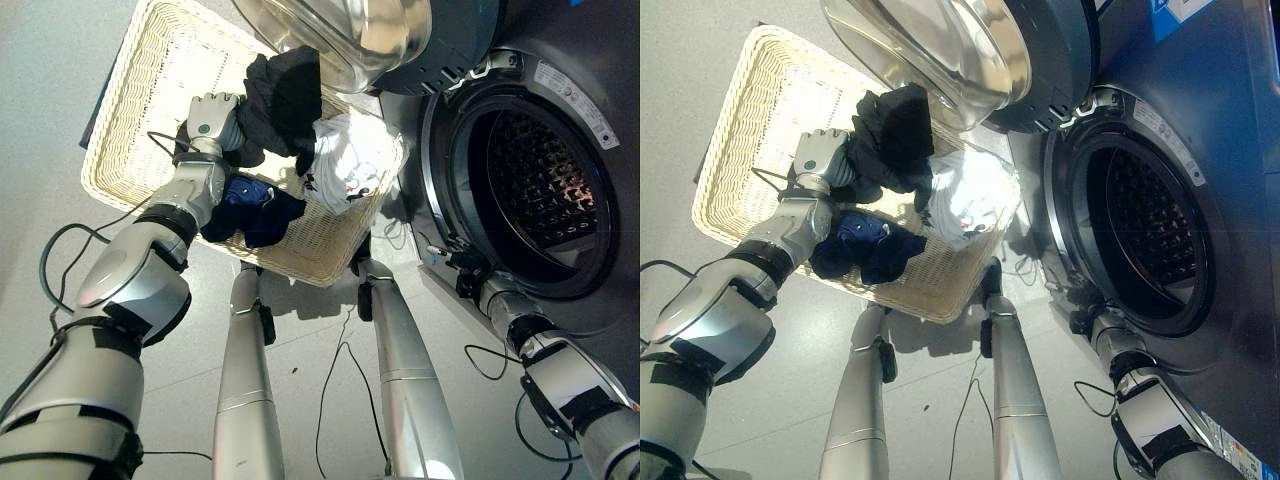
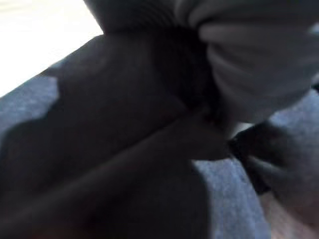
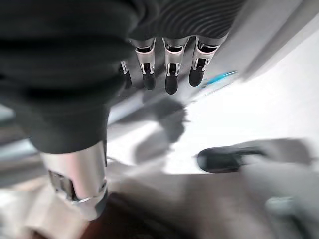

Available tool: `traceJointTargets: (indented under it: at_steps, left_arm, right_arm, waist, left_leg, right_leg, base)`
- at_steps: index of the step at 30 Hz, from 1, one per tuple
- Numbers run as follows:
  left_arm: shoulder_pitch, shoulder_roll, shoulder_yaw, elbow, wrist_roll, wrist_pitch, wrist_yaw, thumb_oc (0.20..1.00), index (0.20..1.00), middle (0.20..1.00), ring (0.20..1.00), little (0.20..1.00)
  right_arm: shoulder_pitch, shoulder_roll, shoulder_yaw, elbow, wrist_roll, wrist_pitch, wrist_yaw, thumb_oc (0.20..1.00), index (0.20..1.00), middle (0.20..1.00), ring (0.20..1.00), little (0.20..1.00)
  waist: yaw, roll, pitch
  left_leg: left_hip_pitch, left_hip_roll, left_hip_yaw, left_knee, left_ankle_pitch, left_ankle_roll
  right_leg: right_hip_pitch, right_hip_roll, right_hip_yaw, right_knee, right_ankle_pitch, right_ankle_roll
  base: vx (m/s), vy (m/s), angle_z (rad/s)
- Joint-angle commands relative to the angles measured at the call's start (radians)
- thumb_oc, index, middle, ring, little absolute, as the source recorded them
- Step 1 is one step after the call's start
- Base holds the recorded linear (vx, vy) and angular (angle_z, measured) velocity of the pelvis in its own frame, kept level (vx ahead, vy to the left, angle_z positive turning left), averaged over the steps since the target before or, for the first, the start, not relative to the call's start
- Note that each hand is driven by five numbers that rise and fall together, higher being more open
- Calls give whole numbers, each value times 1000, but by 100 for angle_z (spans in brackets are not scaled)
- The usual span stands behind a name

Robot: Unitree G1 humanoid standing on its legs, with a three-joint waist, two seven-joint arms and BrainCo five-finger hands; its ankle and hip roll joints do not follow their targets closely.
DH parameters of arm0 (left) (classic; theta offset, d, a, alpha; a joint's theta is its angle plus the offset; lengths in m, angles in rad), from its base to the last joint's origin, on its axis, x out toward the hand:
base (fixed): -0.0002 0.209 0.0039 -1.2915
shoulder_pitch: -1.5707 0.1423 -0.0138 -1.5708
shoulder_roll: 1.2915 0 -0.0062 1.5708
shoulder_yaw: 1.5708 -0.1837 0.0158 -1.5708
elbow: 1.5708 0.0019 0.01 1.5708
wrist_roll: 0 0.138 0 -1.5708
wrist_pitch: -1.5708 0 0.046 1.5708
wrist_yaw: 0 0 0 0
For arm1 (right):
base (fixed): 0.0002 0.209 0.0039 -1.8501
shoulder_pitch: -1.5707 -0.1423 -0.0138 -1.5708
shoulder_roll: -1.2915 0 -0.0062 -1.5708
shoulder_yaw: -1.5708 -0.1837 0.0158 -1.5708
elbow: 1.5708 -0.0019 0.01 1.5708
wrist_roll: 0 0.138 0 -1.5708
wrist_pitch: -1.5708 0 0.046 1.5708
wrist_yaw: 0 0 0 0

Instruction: Put the clothes into the washing machine.

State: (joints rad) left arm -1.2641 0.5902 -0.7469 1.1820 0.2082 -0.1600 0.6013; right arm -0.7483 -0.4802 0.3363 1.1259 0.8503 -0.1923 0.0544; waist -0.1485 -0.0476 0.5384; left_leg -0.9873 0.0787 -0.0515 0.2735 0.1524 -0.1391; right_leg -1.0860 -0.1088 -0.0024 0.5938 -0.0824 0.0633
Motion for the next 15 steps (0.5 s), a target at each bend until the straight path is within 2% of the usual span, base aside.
traceJointTargets:
  at_steps: [1,2,6,8,10,12,15]
  left_arm:
    - [54,-6,139,-76,-143,-118,71,200,200,200,200,200]
    - [88,-6,177,-128,-167,-160,95,200,200,200,200,200]
    - [189,-11,262,-289,-231,-259,110,200,200,200,200,200]
    - [256,-32,297,-398,-244,-313,119,200,200,200,200,200]
    - [333,-64,334,-498,-245,-398,102,200,200,200,200,200]
    - [375,-92,362,-553,-246,-455,76,200,200,200,200,200]
    - [435,-125,396,-664,-242,-506,13,200,200,200,200,200]
  right_arm:
    - [70,-2,-35,-116,77,-111,-46,1000,1000,1000,1000,1000]
    - [89,5,-45,-174,82,-132,-55,1000,1000,1000,1000,1000]
    - [149,23,-50,-386,56,-174,-117,1000,1000,1000,1000,1000]
    - [188,37,-48,-526,36,-188,-176,1000,1000,1000,1000,1000]
    - [222,55,-67,-646,-5,-204,-217,1000,1000,1000,1000,1000]
    - [241,68,-79,-708,-48,-212,-241,1000,1000,1000,1000,1000]
    - [268,86,-100,-828,-110,-206,-281,1000,1000,1000,1000,1000]
  waist:
    - [26,-33,-18]
    - [29,-30,-18]
    - [38,-24,-18]
    - [43,-19,-18]
    - [50,-13,-18]
    - [55,-9,-18]
    - [62,-1,-18]
  left_leg:
    - [-15,-89,6,113,-102,50]
    - [-14,-91,4,110,-101,49]
    - [-13,-96,-2,98,-99,47]
    - [-14,-98,-5,89,-97,47]
    - [-13,-103,-8,80,-95,49]
    - [-9,-105,-8,72,-93,51]
    - [-3,-106,-6,64,-90,53]
  right_leg:
    - [39,67,-4,-286,262,60]
    - [40,67,-5,-286,260,60]
    - [37,66,-8,-281,252,59]
    - [34,65,-9,-278,248,59]
    - [32,64,-12,-276,245,61]
    - [35,63,-15,-276,242,62]
    - [39,60,-17,-273,236,63]
  base:
    - [0,0,0]
    - [0,0,0]
    - [0,0,0]
    - [-5,4,-2]
    - [-3,4,-2]
    - [0,0,0]
    - [0,0,0]
